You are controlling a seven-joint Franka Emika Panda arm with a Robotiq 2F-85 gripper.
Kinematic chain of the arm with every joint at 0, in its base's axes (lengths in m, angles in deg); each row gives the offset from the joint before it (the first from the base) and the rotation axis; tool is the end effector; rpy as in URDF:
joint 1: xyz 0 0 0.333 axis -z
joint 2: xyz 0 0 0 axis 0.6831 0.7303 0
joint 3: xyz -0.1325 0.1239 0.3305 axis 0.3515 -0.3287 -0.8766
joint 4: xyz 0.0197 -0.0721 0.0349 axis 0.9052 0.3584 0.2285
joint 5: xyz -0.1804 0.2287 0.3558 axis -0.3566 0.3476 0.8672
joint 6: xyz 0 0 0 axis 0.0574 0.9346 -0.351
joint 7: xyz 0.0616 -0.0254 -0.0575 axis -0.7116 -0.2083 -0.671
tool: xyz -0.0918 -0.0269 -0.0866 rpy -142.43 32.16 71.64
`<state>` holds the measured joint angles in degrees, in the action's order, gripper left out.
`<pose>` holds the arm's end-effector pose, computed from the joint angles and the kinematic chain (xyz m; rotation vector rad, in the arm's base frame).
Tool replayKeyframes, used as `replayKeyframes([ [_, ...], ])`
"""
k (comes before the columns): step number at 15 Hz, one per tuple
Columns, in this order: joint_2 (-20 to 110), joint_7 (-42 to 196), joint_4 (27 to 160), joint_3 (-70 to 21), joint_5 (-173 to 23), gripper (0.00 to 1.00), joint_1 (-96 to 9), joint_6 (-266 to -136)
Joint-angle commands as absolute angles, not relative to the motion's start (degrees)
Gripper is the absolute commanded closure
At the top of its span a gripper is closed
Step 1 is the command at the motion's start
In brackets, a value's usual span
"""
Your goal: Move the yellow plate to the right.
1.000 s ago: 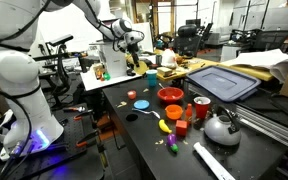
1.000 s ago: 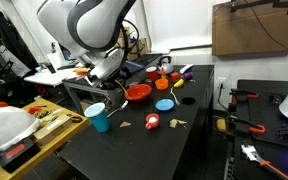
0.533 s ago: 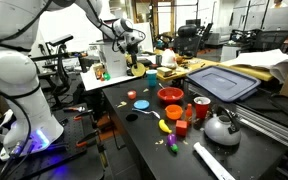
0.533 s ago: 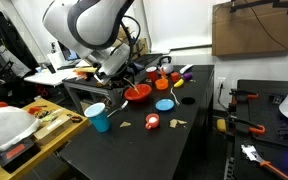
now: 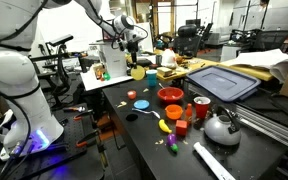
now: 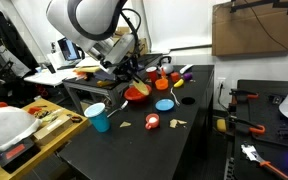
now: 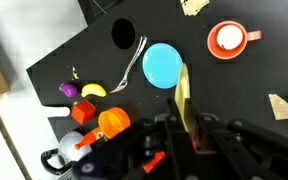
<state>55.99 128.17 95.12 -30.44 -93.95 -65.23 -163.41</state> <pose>0.6643 0.2482 0.3204 2.5501 -0.5477 -0.1274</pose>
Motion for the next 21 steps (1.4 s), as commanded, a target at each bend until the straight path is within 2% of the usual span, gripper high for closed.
replayKeyframes([
  [1,54.4,130.5,95.5,-32.7,-92.2,0.54,-65.8,-162.2],
  [4,58.9,136.7,91.5,-35.1,-90.7,0.32,-68.6,-163.3],
  [8,66.7,140.5,86.2,-37.5,-86.7,0.02,-71.2,-171.0],
  [14,73.8,143.3,83.5,-36.0,-80.0,0.00,-70.8,-186.3],
  [15,74.6,142.9,83.2,-35.7,-78.6,0.25,-70.4,-188.4],
  [16,75.0,143.0,83.4,-35.3,-77.4,0.26,-70.0,-190.2],
  [17,75.4,142.9,83.5,-35.0,-76.2,0.32,-69.5,-191.4],
  [21,74.6,143.5,85.1,-32.7,-74.7,0.65,-68.9,-192.9],
])
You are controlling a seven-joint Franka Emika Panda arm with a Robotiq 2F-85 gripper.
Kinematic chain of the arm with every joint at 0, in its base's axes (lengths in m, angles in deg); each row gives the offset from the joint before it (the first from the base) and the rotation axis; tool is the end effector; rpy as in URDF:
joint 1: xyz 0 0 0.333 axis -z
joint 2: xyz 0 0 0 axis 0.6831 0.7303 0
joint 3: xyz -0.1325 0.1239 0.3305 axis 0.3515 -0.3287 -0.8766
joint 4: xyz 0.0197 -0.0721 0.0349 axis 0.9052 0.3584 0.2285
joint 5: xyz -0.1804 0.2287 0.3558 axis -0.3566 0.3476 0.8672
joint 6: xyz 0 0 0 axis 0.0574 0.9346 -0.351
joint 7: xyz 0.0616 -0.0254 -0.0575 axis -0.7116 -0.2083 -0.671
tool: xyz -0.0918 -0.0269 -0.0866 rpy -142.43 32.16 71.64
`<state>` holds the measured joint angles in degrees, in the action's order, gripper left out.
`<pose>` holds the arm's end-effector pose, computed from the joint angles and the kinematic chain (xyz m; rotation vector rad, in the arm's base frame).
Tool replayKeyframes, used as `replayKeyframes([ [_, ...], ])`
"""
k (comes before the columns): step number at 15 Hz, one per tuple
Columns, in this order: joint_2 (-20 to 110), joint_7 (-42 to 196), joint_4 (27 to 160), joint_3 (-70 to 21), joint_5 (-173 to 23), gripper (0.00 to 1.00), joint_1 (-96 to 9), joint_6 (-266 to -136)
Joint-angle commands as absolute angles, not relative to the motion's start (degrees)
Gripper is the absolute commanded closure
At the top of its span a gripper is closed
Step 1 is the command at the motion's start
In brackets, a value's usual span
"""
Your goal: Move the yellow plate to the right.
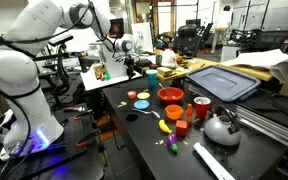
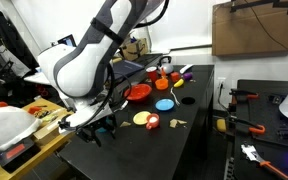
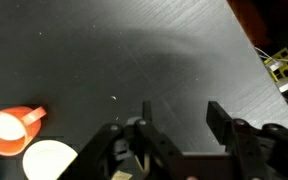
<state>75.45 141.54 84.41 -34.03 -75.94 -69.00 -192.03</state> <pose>0.6986 0.4095 0.1721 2.9409 -0.9805 -0.0930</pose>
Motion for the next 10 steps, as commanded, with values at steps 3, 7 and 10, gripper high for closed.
replayKeyframes([
  [3,73.7,143.7,86.0,-30.4,-76.2,0.86,-69.3,-191.9],
  [7,73.5,142.4,86.2,-28.5,-78.5,0.53,-69.2,-189.7],
  [10,72.9,142.3,87.7,-27.9,-79.2,0.32,-68.7,-189.1],
])
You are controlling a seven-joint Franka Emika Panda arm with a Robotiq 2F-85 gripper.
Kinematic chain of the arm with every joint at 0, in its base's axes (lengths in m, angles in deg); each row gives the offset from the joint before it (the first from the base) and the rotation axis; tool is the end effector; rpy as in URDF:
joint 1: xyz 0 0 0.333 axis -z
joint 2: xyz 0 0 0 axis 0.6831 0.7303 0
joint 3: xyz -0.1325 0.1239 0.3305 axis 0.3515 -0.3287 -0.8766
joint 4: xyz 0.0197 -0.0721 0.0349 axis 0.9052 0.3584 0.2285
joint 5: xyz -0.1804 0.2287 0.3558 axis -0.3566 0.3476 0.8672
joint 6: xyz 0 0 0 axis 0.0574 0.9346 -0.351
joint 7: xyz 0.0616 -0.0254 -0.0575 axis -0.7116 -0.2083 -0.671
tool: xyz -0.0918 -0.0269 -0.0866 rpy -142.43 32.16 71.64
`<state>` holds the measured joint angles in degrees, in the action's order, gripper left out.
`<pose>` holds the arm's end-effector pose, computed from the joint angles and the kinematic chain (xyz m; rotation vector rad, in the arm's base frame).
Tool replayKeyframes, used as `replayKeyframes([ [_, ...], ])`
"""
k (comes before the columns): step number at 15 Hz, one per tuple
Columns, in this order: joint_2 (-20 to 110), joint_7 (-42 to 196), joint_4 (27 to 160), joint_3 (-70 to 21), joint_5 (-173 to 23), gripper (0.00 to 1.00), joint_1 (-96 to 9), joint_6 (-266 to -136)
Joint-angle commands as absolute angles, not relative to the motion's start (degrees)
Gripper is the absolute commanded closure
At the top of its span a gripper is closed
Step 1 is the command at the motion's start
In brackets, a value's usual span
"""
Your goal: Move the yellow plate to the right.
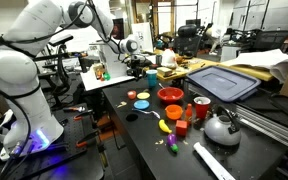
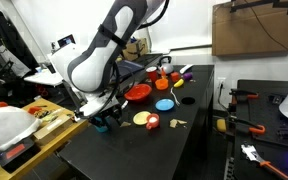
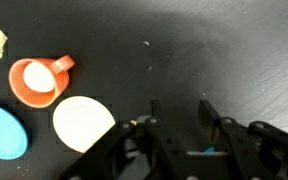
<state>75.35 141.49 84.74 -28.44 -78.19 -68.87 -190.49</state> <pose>0.7262 0.3451 0.1667 2.8306 -1.0193 -0.0138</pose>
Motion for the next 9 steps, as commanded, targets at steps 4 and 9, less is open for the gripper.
replayKeyframes([
  [4,71.0,142.8,90.6,-27.1,-79.6,0.01,-68.3,-187.7],
  [9,68.9,143.7,95.6,-26.7,-78.8,0.00,-66.7,-188.1],
])
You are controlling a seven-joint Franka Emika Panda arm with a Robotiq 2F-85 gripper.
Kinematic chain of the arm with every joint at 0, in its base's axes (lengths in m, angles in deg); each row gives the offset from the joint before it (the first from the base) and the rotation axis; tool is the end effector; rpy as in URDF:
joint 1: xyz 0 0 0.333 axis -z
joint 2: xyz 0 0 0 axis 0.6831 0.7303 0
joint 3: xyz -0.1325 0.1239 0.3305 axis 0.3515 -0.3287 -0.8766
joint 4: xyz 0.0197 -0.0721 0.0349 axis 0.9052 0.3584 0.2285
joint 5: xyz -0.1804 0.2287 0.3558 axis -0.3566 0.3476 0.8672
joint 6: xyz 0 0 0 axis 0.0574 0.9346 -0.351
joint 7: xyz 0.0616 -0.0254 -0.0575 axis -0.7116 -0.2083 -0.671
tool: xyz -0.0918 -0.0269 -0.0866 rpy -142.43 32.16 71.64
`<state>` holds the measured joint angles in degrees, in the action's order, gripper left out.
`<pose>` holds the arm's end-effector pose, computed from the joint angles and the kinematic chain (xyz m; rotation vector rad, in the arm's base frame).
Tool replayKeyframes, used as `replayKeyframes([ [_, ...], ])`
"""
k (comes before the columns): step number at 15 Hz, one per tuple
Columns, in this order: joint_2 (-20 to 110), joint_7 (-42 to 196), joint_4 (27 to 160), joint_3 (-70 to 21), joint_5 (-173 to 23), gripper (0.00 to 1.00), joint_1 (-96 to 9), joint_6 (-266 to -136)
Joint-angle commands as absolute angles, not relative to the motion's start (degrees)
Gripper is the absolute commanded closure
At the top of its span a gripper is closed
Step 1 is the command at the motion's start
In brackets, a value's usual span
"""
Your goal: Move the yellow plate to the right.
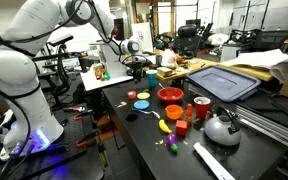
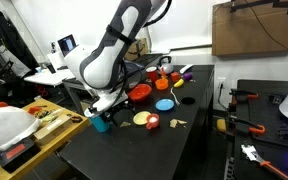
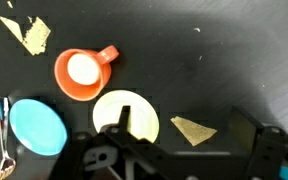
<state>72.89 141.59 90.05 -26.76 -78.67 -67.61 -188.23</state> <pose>0.7119 0.2961 0.1555 2.7306 -1.0469 -0.0799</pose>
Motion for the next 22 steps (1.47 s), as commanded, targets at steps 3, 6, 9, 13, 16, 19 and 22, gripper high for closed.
replayKeyframes([
  [3,68.2,143.9,98.5,-26.9,-78.1,0.00,-65.2,-189.4],
  [6,67.2,144.1,101.1,-27.1,-77.5,0.00,-64.0,-190.3],
  [9,65.3,143.5,103.6,-27.0,-77.7,0.00,-63.3,-190.8],
  [13,59.9,137.3,107.2,-27.2,-80.6,0.00,-61.9,-189.2],
  [16,55.9,130.0,109.3,-27.6,-82.8,0.00,-60.6,-187.5],
  [19,52.3,123.8,111.4,-27.9,-84.5,0.00,-59.7,-187.0],
  [22,48.8,117.3,113.7,-28.8,-84.6,0.00,-58.6,-186.4],
])
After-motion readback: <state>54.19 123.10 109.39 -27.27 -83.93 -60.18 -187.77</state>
